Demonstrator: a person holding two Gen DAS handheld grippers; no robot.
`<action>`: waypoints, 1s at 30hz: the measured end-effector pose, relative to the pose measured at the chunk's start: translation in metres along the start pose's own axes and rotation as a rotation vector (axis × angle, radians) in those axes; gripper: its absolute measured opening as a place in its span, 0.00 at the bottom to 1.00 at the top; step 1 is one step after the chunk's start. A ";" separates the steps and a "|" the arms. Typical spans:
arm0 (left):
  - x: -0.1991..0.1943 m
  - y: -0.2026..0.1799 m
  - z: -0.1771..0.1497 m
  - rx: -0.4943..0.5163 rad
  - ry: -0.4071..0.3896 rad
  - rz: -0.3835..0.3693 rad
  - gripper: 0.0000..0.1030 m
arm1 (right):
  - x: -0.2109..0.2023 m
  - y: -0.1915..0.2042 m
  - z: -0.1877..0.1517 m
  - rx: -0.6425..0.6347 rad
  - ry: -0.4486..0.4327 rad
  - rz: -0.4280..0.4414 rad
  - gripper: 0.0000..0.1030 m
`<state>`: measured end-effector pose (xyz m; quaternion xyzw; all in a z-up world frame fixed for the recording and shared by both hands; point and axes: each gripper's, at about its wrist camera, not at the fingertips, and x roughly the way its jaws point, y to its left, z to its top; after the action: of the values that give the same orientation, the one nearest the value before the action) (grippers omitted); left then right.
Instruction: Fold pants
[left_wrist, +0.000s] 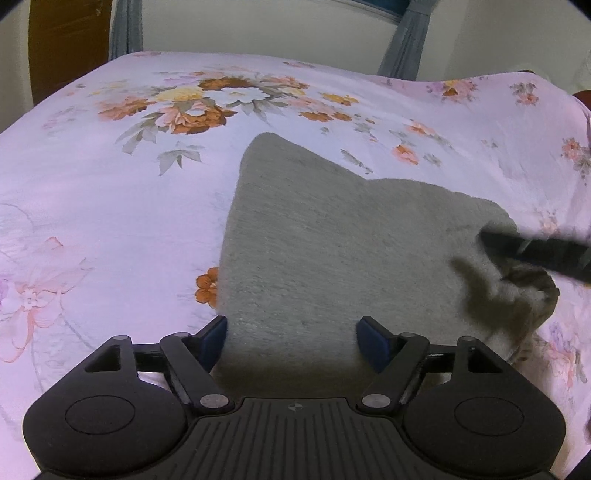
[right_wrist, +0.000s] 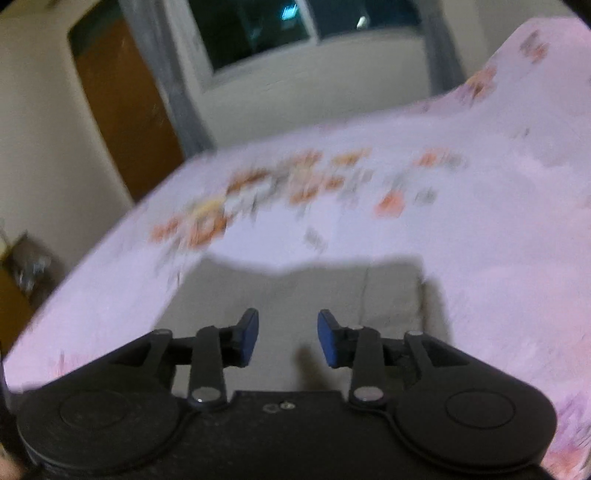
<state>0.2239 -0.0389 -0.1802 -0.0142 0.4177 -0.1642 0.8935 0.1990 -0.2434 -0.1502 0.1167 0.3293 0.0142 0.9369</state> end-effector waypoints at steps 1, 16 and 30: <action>0.000 -0.001 -0.001 0.000 -0.001 -0.006 0.73 | 0.009 -0.004 -0.006 -0.024 0.031 -0.062 0.26; -0.007 -0.005 0.013 0.057 -0.035 -0.032 0.78 | -0.004 -0.024 -0.002 0.039 0.013 -0.044 0.23; 0.073 -0.015 0.076 0.044 -0.009 0.011 0.78 | 0.059 -0.033 0.026 -0.088 0.051 -0.132 0.21</action>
<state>0.3202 -0.0837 -0.1823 0.0070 0.4100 -0.1685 0.8963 0.2599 -0.2747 -0.1745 0.0530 0.3592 -0.0302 0.9313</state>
